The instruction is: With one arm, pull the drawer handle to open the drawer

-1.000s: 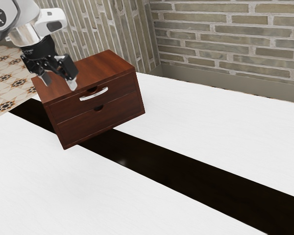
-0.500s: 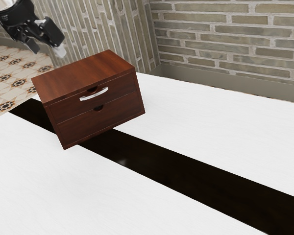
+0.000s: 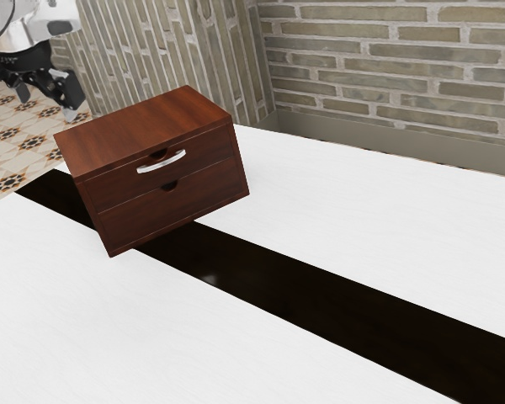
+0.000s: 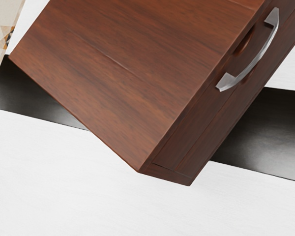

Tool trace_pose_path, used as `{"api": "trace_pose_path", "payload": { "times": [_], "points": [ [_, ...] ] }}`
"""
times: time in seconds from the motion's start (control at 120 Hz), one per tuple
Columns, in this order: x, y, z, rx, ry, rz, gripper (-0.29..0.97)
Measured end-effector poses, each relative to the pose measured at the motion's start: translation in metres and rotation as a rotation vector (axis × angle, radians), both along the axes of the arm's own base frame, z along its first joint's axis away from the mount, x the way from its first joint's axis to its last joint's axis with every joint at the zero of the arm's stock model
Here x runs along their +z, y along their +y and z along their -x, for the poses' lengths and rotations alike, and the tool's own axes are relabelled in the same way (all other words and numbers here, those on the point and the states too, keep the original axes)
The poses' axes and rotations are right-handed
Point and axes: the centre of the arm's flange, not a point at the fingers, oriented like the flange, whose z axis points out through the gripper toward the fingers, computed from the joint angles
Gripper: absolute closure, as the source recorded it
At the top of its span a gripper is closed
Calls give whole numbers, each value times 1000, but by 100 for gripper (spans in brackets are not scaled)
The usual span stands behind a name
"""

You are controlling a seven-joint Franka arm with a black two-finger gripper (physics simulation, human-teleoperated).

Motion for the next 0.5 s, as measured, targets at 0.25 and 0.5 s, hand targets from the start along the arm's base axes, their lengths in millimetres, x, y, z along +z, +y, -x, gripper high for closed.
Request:
{"api": "trace_pose_path", "payload": {
  "times": [0.25, 0.5],
  "points": [
    [-61, 15, -44, -56, 64, -44, 2],
    [-79, 3, -63, -145, 51, -77, 2]
  ]
}}
